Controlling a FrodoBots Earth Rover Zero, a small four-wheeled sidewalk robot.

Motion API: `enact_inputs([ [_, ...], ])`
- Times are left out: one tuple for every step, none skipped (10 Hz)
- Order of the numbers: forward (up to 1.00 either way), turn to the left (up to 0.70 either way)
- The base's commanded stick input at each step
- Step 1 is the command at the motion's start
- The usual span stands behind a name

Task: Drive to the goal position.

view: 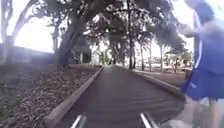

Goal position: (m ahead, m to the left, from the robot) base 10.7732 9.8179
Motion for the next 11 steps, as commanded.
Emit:
enact_inputs([
  [0.98, 0.00],
  [0.98, 0.00],
  [0.98, 0.00],
  [0.98, 0.00],
  [0.98, 0.00],
  [0.98, 0.00],
  [0.98, 0.00],
  [0.98, 0.00],
  [0.98, 0.00],
  [0.98, 0.00],
  [0.98, 0.00],
])
